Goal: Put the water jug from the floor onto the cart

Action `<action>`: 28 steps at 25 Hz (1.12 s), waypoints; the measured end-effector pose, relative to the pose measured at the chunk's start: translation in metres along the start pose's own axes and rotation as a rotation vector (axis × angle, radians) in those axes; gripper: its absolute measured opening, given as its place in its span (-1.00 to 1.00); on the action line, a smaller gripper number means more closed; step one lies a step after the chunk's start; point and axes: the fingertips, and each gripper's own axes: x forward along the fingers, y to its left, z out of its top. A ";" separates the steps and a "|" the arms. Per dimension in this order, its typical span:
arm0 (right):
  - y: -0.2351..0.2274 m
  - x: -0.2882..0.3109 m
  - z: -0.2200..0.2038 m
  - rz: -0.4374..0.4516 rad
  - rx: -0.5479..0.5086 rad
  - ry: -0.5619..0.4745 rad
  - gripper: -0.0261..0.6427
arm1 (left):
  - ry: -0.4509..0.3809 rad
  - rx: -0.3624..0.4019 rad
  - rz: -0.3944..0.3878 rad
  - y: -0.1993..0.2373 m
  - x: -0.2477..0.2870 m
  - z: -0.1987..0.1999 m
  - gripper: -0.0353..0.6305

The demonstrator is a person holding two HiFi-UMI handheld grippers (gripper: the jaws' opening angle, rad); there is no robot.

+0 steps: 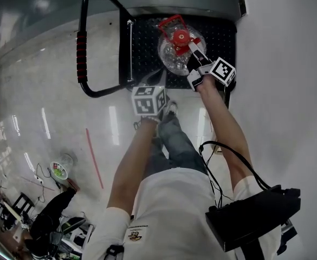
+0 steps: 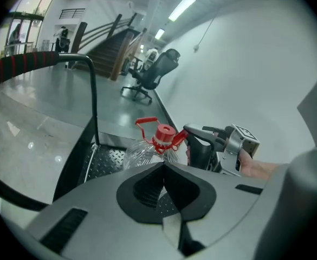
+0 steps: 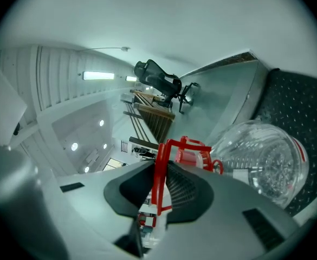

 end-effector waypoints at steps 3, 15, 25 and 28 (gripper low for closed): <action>-0.017 -0.001 -0.005 0.029 0.008 0.029 -0.72 | 0.012 -0.002 0.005 0.003 0.008 -0.011 -0.89; -0.034 -0.015 0.003 0.037 0.019 0.018 -0.72 | 0.042 -0.005 -0.013 -0.001 0.013 -0.023 -0.89; -0.059 -0.067 0.007 0.045 0.068 0.000 -0.68 | 0.078 0.039 -0.067 -0.033 0.033 -0.035 -0.89; -0.064 -0.076 0.000 0.042 0.087 -0.015 -0.68 | 0.090 0.043 -0.071 -0.035 0.037 -0.039 -0.89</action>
